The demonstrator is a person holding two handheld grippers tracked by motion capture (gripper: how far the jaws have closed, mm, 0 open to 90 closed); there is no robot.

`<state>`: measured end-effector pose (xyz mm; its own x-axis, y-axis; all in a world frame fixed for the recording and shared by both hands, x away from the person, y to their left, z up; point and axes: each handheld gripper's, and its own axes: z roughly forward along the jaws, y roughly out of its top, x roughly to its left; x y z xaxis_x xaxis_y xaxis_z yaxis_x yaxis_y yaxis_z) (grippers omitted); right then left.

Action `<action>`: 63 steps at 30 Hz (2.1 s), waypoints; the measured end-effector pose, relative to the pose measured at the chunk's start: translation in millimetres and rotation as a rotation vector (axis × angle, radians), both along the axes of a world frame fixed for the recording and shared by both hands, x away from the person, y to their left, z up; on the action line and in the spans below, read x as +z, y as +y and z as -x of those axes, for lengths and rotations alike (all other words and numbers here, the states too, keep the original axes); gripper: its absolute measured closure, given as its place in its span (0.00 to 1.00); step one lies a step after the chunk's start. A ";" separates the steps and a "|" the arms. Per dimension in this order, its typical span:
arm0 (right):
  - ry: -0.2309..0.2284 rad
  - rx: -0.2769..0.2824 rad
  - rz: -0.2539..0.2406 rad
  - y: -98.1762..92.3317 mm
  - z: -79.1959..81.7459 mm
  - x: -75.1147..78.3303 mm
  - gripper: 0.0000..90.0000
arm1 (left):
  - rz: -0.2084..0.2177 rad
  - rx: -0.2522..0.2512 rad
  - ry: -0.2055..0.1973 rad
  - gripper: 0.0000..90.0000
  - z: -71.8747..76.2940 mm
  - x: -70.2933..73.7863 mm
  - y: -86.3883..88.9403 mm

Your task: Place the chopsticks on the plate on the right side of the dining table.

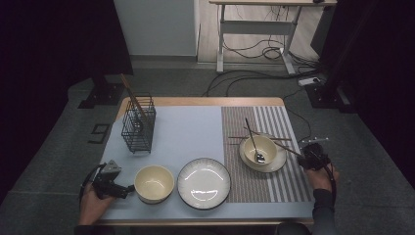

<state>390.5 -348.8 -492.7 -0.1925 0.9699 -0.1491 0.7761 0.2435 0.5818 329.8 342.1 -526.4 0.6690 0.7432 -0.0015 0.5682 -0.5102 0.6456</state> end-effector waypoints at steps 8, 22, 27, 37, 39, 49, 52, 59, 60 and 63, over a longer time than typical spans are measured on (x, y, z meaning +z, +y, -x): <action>0.003 0.027 0.028 8.2 -3.7 -0.3 0.74 | 0.000 0.000 0.000 0.00 0.0 0.0 0.0; -0.007 0.055 0.046 15.0 -8.1 1.8 0.74 | 0.000 0.000 0.000 0.00 0.0 0.0 0.0; -0.013 0.046 0.066 16.0 -11.1 2.0 0.66 | 0.000 0.000 -0.001 0.00 0.0 -0.1 0.0; -0.009 0.020 0.075 13.0 -18.1 0.4 0.64 | 0.001 0.001 -0.001 0.00 0.0 -0.1 -0.1; -0.010 0.015 0.073 11.5 -19.3 0.0 0.64 | 0.001 0.000 -0.001 0.00 0.0 -0.1 -0.1; -0.011 -0.007 0.051 5.4 -25.3 0.5 0.67 | 0.000 0.000 -0.001 0.00 0.0 -0.1 -0.1; -0.010 -0.004 0.045 4.9 -27.2 0.4 0.69 | 0.000 0.000 -0.001 0.00 0.0 -0.1 0.0; -0.014 -0.007 0.043 4.9 -30.9 0.4 0.71 | 0.000 0.000 -0.001 0.00 0.0 -0.1 0.0; -0.016 -0.007 0.045 5.0 -31.3 0.6 0.71 | 0.000 0.000 -0.001 0.00 0.0 -0.1 0.0; -0.020 -0.006 0.047 5.1 -32.5 1.2 0.72 | 0.000 0.000 -0.001 0.00 0.0 -0.1 0.0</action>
